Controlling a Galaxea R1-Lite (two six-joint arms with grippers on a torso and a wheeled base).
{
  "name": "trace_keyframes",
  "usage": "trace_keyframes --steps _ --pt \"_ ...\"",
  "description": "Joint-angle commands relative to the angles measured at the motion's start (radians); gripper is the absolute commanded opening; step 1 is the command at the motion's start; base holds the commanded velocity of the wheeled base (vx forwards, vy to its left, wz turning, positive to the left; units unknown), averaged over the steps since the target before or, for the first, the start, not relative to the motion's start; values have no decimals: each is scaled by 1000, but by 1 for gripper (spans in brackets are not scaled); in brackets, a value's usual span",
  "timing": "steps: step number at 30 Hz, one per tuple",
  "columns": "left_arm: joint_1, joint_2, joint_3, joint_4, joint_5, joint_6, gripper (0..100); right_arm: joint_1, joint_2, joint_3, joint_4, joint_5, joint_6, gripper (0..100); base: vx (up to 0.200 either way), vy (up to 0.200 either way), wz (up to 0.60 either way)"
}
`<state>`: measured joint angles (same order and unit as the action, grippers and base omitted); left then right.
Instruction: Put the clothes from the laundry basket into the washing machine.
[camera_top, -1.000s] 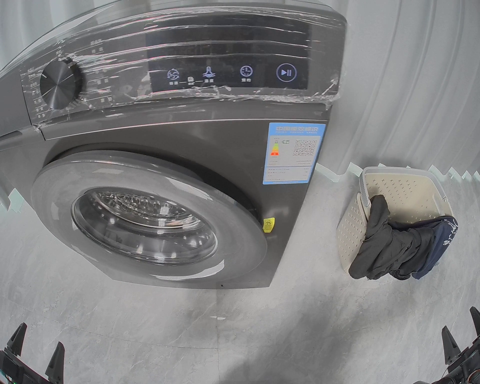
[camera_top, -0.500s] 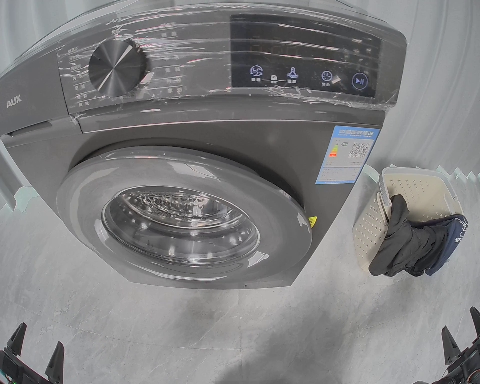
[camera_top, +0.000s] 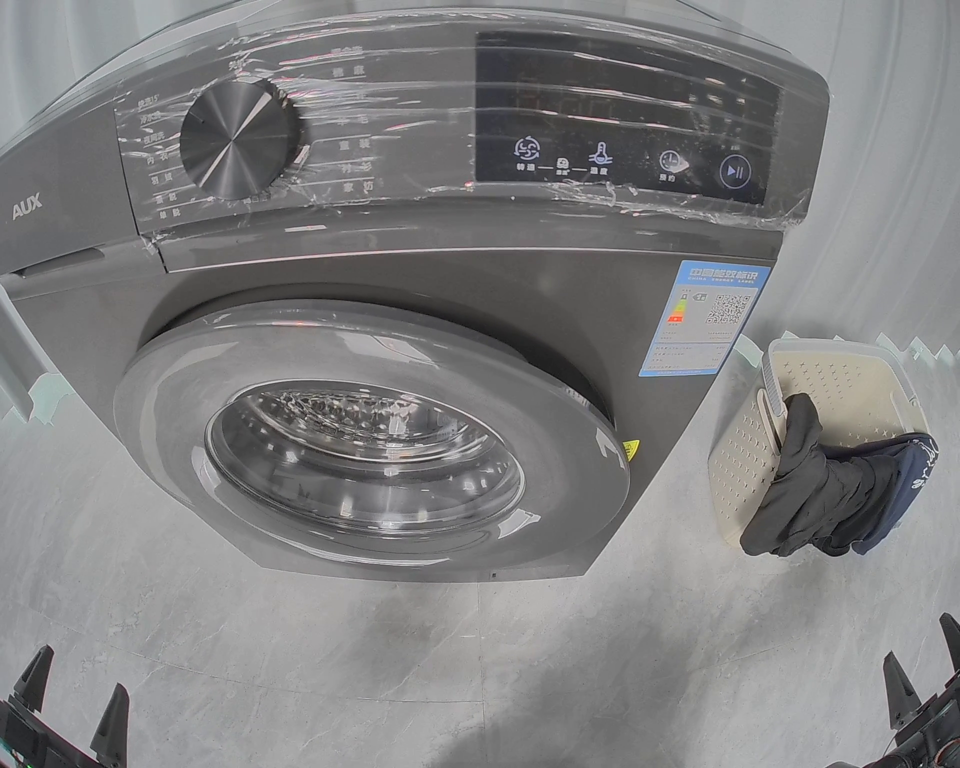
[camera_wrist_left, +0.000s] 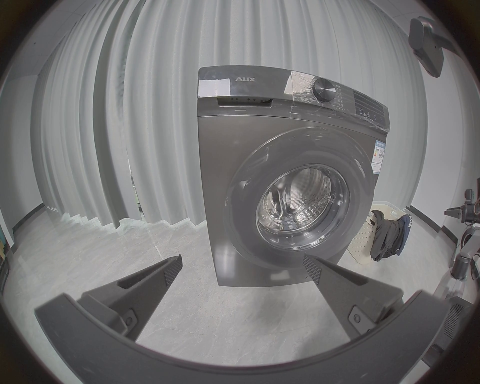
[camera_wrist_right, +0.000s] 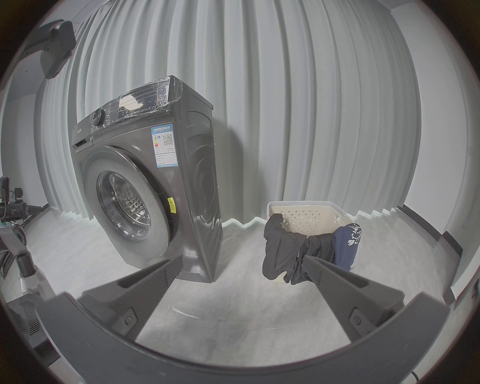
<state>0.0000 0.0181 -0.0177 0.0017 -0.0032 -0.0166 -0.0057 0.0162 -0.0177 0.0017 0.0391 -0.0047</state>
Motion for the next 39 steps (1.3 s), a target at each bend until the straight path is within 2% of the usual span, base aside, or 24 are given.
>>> trace_keyframes --steps 1,11,26,29,39 --pt "0 -13 16 0 0 0 100 0 -1 16 0 1 0 100 0 200 0" --pt "0 -15 16 -2 0 0 100 0 -1 16 0 1 0 100 0 200 0" --pt "0 -15 16 -2 0 -3 100 1 -2 16 0 -1 2 100 0 0 0" --pt "0 -15 16 0 0 -3 100 1 -2 16 0 -1 2 100 200 0 0" --pt "0 -15 16 0 0 1 100 1 -13 16 3 2 2 100 0 0 0"
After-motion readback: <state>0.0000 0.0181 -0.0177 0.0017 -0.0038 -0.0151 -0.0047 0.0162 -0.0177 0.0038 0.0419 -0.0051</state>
